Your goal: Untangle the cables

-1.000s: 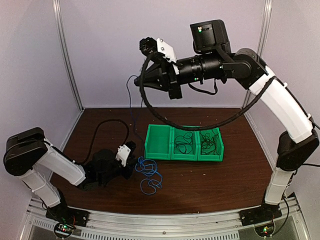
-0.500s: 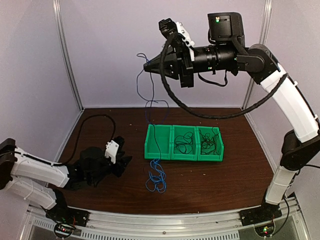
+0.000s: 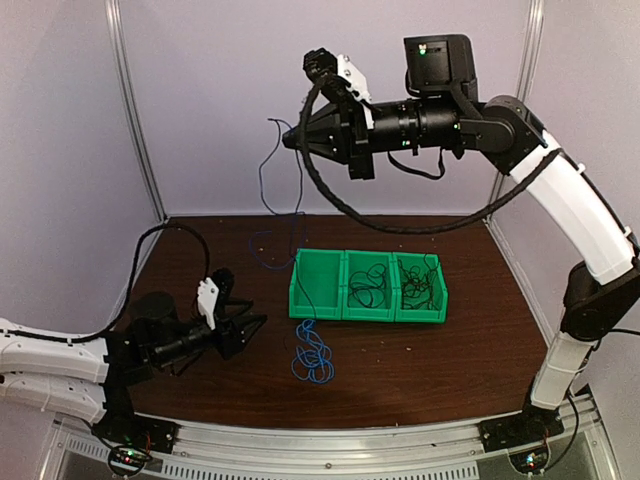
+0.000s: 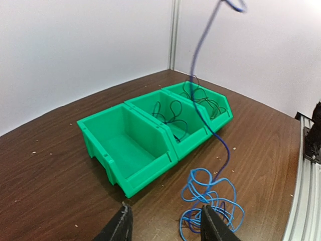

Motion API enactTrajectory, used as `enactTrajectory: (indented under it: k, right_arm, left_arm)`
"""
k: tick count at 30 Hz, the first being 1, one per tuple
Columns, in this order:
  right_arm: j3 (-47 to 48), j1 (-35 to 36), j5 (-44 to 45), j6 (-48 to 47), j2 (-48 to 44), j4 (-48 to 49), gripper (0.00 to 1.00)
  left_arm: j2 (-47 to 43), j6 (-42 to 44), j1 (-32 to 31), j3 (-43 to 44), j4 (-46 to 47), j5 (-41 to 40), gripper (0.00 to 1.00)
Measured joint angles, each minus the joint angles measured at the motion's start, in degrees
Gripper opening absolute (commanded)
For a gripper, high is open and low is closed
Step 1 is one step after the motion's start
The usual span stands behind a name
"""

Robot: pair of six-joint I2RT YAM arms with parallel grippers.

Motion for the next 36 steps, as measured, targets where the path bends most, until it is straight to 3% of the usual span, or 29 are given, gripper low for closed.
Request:
enactTrajectory:
  k: [9,14,20,26,36]
  right_arm:
    - [-3.7,0.0,1.5,0.5,-0.1,0.6,0.0]
    - [-3.7,0.0,1.6,0.6,-0.1,1.0,0.0]
    - [-3.7,0.0,1.6,0.8,-0.1,1.3,0.0]
    - [-3.7,0.0,1.6,1.0,-0.1,1.4,0.0]
    - [-3.5,0.0,1.6,0.9,-0.1,1.2,0.0]
  left_arm:
    - [12.7,3.3,-3.6,2.2,5.9,4.9,0.51]
    - [20.6,4.6,-4.1,5.8,11.9,3.6,0.52]
    - [30.6,5.3,-4.2,9.7,18.1,-0.5,0.44]
    - [39.1,5.4,-4.2,13.3,21.9,0.4,0.38]
    - [42.4,4.7,-4.2,13.4,22.4,0.0,0.3]
